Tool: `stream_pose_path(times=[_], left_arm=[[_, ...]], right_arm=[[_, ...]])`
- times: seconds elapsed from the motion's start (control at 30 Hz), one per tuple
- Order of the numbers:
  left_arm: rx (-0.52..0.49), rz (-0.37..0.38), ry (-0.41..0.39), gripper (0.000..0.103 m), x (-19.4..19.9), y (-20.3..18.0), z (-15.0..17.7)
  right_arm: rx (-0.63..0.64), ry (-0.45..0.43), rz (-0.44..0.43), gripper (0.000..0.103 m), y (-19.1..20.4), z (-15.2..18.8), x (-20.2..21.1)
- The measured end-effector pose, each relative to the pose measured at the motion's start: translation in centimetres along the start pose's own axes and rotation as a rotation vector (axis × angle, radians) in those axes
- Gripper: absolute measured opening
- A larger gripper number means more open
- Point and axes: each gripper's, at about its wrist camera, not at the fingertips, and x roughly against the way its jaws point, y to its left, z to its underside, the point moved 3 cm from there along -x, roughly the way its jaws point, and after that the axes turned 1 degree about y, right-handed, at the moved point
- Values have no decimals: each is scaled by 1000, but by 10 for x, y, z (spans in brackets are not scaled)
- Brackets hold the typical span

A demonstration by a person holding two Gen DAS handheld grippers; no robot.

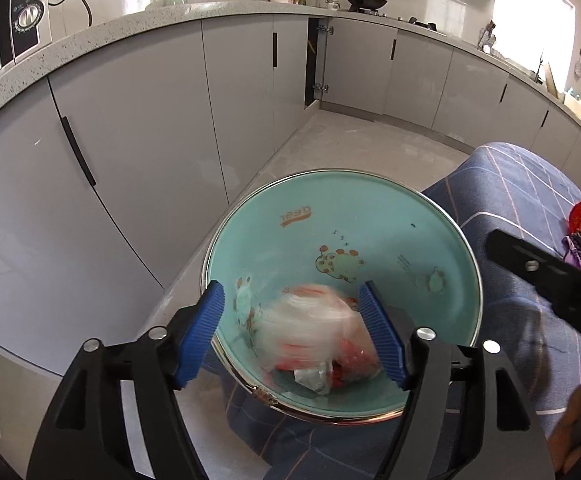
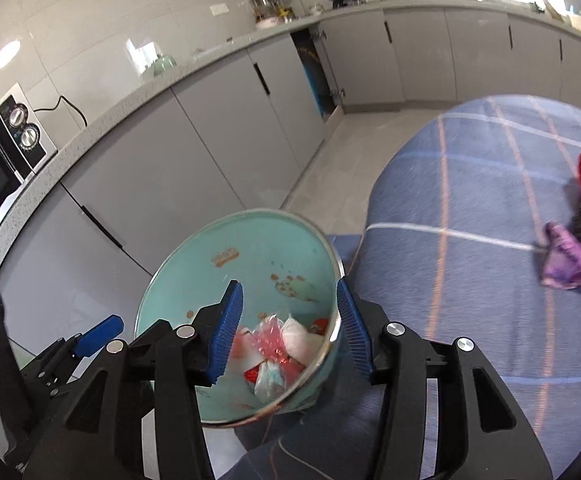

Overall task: Collect trash
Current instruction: 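Carry both plastic bags over the teal bucket and open both tools, then move both open tools back toward the black scrubber and purple wrapper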

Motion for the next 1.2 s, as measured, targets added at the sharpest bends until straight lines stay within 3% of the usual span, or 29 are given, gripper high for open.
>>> stream_pose_path(times=[0.1,0.2,0.83,1.2], left_arm=[[-4,-22,-20,84,8,-3,-2],[-2,-24,-32,88,15,-8,-5],[-118,83,-44,88,36,-84,4],[-195,162,-31,88,39,-133,16]], right_arm=[[15,-24,12,50,-2,0,15],[21,-37,27,50,-7,2,27],[-59,-38,117,50,-65,25,74],[-158,-74,213,50,-131,40,113]])
